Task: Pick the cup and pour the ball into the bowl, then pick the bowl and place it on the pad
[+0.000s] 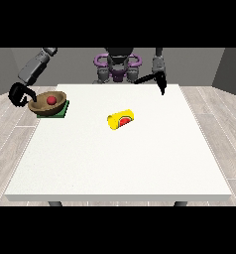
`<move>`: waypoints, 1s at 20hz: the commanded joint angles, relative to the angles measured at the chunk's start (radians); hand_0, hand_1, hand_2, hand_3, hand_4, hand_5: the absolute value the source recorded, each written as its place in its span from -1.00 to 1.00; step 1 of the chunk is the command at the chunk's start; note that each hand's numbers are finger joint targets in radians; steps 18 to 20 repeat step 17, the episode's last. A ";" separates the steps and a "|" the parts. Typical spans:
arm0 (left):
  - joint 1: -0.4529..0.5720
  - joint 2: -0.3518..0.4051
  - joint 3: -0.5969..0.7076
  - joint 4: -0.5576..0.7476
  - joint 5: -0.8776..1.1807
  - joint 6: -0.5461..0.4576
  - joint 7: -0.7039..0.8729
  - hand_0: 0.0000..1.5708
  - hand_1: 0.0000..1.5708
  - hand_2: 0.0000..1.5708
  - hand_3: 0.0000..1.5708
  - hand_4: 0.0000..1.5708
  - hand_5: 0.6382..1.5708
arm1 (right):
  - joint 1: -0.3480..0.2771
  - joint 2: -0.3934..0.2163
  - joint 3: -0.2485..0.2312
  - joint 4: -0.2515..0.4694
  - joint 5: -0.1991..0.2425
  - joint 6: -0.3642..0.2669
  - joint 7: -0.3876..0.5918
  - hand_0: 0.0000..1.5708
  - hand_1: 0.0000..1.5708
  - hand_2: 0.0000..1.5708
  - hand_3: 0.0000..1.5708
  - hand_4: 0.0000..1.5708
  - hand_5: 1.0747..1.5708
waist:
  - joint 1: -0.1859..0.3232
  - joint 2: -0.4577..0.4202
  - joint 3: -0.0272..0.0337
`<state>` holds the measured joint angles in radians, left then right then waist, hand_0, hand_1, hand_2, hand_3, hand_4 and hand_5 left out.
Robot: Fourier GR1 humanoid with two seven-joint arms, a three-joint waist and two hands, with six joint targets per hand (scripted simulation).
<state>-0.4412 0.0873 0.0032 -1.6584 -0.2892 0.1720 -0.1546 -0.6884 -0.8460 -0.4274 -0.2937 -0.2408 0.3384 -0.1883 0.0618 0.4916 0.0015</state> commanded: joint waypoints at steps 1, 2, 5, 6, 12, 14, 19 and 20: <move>0.012 0.025 0.013 -0.068 0.015 -0.019 0.009 -1.00 -1.00 -1.00 -1.00 -1.00 0.99 | 0.007 -0.065 0.011 0.012 0.033 -0.048 -0.004 -0.04 -0.04 -0.40 -0.06 -1.00 0.77 | 0.014 0.037 0.0004; 0.007 0.026 0.020 -0.057 0.015 -0.016 0.012 -1.00 -1.00 -1.00 -1.00 -1.00 0.99 | -0.013 -0.115 -0.001 0.002 0.027 -0.045 0.007 -0.54 -0.54 -0.35 -0.22 -1.00 0.74 | -0.003 0.044 0.0002; 0.054 0.033 0.022 -0.088 0.035 -0.041 0.037 -1.00 -1.00 -1.00 -1.00 -1.00 0.99 | 0.007 -0.104 0.016 0.013 0.044 -0.039 0.013 -1.00 -1.00 -0.45 -0.66 -1.00 0.64 | 0.006 -0.001 -0.0002; 0.011 0.019 0.005 -0.072 -0.002 -0.015 0.056 -1.00 -1.00 -1.00 -1.00 -1.00 0.99 | -0.046 -0.102 0.015 0.005 0.041 -0.064 0.054 -1.00 -1.00 -0.48 -0.70 -1.00 0.66 | 0.002 0.009 -0.0002; 0.059 0.022 0.009 -0.127 0.034 -0.042 0.064 -1.00 -1.00 -1.00 -1.00 -1.00 1.00 | -0.025 -0.114 0.011 0.012 0.039 -0.011 0.033 -1.00 -1.00 -0.59 -0.70 -1.00 0.70 | -0.024 -0.016 -0.0002; 0.040 -0.013 -0.016 -0.092 -0.003 -0.003 0.068 -1.00 -1.00 -1.00 -1.00 -1.00 1.00 | -0.090 -0.170 0.003 0.001 0.026 0.019 0.124 -1.00 -1.00 -0.67 -0.73 -1.00 0.73 | -0.023 -0.026 -0.0008; 0.098 -0.013 -0.007 -0.009 0.015 -0.020 0.038 -1.00 -1.00 -1.00 -1.00 -1.00 1.00 | -0.080 -0.198 -0.013 -0.013 -0.008 0.125 0.160 -1.00 -1.00 -0.76 -0.63 -1.00 0.73 | -0.042 -0.136 -0.0022; 0.098 -0.013 -0.007 -0.009 0.015 -0.020 0.038 -1.00 -1.00 -1.00 -1.00 -1.00 1.00 | -0.080 -0.198 -0.013 -0.013 -0.008 0.125 0.160 -1.00 -1.00 -0.76 -0.63 -1.00 0.73 | -0.042 -0.136 -0.0022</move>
